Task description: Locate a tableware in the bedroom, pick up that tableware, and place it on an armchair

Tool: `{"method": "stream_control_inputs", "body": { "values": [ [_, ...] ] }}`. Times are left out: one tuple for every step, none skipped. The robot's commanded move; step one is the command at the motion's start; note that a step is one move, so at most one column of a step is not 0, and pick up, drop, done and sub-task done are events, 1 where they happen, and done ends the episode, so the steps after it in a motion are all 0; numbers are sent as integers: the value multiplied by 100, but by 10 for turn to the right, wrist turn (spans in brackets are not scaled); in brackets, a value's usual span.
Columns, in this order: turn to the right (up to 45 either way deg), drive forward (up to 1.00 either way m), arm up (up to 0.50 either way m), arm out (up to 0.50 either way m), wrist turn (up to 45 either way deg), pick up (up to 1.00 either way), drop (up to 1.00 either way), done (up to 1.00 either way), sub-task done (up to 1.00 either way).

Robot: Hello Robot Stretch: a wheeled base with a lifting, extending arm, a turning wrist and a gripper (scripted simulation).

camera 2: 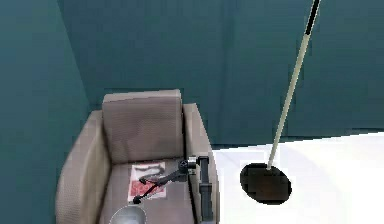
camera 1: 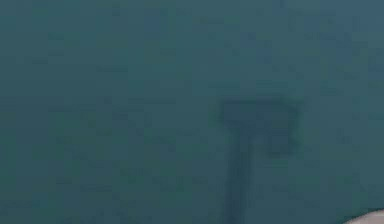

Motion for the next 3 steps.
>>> {"method": "stream_control_inputs", "body": {
  "values": [
    [0, 0, 10, 0, 0, 0, 0, 0, 0],
    [0, 0, 0, -8, 0, 0, 0, 0, 0],
    [0, 0, 0, 0, 0, 0, 0, 100, 0]
  ]
}}
